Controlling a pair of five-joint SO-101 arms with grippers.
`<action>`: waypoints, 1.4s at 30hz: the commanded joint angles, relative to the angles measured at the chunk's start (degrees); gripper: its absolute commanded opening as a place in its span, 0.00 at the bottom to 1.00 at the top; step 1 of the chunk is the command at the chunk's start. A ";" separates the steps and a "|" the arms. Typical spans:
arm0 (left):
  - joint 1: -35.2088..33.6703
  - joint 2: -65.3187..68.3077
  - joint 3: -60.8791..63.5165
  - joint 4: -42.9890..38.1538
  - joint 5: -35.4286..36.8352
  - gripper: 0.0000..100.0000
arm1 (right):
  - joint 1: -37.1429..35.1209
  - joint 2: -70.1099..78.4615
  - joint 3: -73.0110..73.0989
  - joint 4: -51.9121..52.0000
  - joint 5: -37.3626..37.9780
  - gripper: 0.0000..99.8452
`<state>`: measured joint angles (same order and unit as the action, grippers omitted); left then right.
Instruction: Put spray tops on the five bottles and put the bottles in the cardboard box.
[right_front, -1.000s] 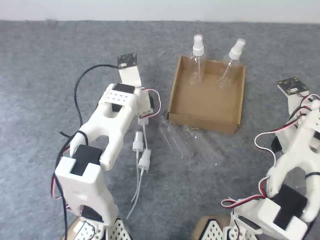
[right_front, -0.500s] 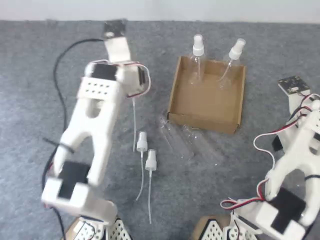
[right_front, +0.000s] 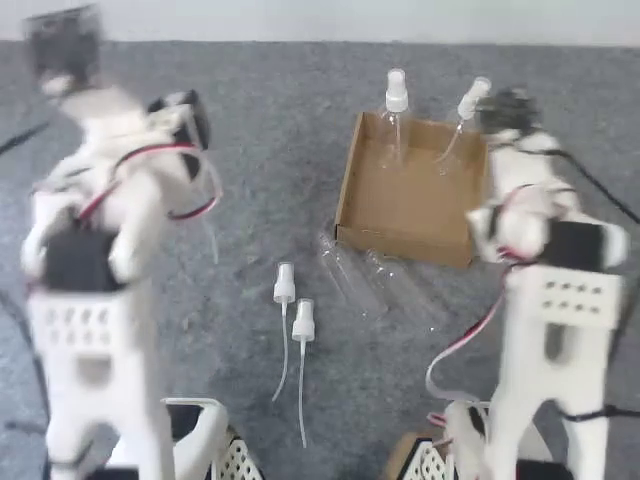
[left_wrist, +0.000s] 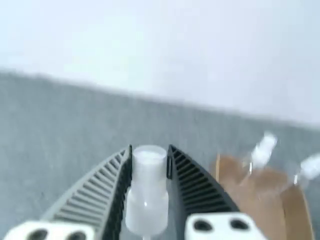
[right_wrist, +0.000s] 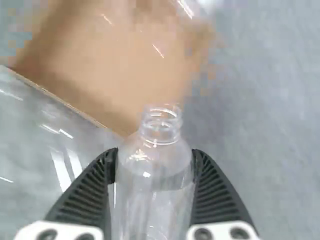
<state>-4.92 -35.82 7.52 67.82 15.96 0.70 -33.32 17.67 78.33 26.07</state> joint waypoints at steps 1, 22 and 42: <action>-2.46 -9.14 -3.21 1.76 -1.67 0.09 | -18.77 -3.56 -3.69 -4.79 -8.88 0.01; -3.08 -16.70 -5.41 -3.52 2.29 0.09 | -52.53 -14.81 39.30 -60.62 -12.40 0.01; 5.01 -8.44 -4.70 -3.43 5.89 0.09 | -53.76 -17.01 45.10 -67.12 -19.34 0.01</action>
<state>-1.32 -45.41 4.09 63.78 21.23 -52.84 -47.82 63.30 12.75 7.43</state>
